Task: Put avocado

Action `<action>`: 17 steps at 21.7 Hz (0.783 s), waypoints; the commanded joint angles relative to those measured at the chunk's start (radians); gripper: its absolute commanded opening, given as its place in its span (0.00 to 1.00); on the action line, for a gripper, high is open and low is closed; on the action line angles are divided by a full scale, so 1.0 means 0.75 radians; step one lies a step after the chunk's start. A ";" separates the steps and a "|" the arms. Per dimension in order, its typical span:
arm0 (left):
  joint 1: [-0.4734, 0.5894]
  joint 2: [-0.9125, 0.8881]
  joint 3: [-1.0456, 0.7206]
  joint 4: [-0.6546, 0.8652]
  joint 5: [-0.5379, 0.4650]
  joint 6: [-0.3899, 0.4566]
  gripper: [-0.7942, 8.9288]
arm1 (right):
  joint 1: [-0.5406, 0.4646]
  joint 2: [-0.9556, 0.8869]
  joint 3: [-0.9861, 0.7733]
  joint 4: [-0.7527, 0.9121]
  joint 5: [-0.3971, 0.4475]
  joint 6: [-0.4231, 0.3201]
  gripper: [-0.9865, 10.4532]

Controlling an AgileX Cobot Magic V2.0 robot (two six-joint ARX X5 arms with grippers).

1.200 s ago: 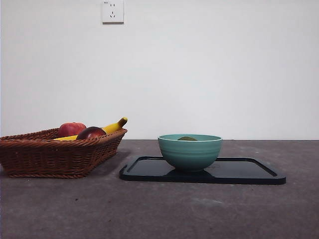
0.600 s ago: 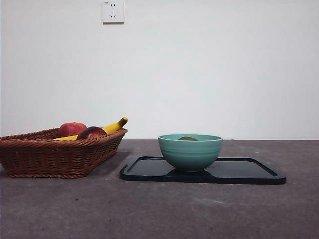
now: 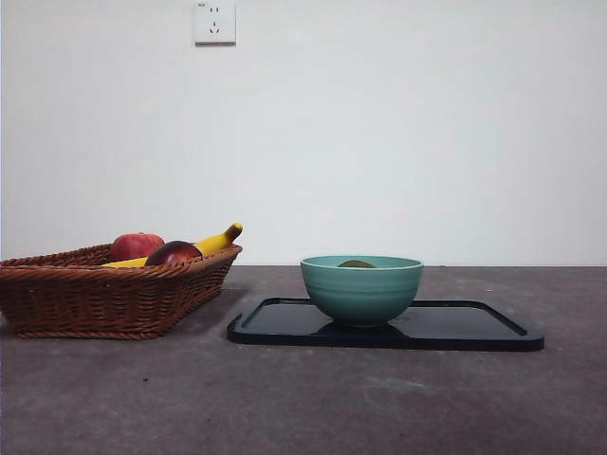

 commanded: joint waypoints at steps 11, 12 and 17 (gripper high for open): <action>-0.001 -0.002 -0.027 -0.009 -0.004 0.008 0.11 | -0.450 -0.191 -0.574 0.516 -0.130 -0.043 0.11; -0.001 -0.002 -0.027 -0.009 -0.004 0.008 0.11 | -0.466 -0.191 -0.585 0.517 -0.151 -0.044 0.11; -0.001 -0.002 -0.027 -0.009 -0.004 0.008 0.11 | -0.538 -0.191 -0.634 0.516 -0.291 -0.049 0.11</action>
